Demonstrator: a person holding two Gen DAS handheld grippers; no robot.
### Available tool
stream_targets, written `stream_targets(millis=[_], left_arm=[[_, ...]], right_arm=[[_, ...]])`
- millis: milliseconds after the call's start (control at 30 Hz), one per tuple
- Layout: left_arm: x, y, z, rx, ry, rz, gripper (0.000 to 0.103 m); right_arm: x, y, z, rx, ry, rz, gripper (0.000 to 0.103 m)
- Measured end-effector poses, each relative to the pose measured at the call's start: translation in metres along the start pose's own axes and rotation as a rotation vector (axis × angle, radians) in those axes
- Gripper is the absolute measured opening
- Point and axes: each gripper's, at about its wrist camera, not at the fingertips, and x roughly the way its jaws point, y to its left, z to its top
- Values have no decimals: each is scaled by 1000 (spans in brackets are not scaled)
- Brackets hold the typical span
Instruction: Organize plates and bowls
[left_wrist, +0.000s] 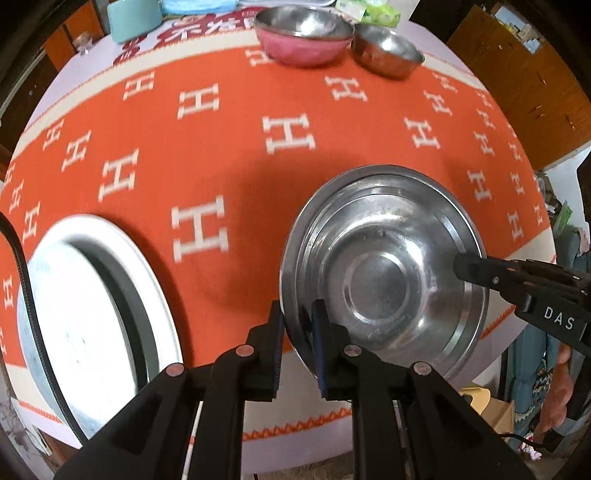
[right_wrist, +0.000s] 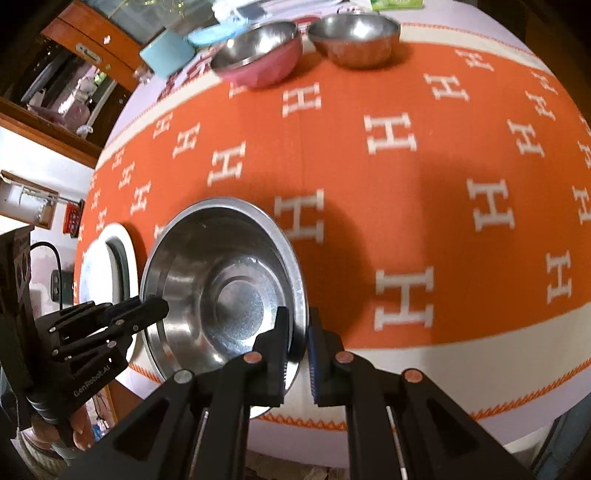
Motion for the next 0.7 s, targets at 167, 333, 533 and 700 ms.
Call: stream_targets(millis=[167,333,533,700], left_arm=[[4,2,-11,-6,12,8,13],[5,3,-14,-4,11,18,13],[5,0,-12,10,8,33,13],[3,-2,-9,7,-3,26,21]], right_arm=[[6,4,-10,-16,14,-14,9],[10,11,-12,-42,11,-45,9],[11,8,-13,-42,18,-49,10],[13,7,-12,-25,30,-42,10]])
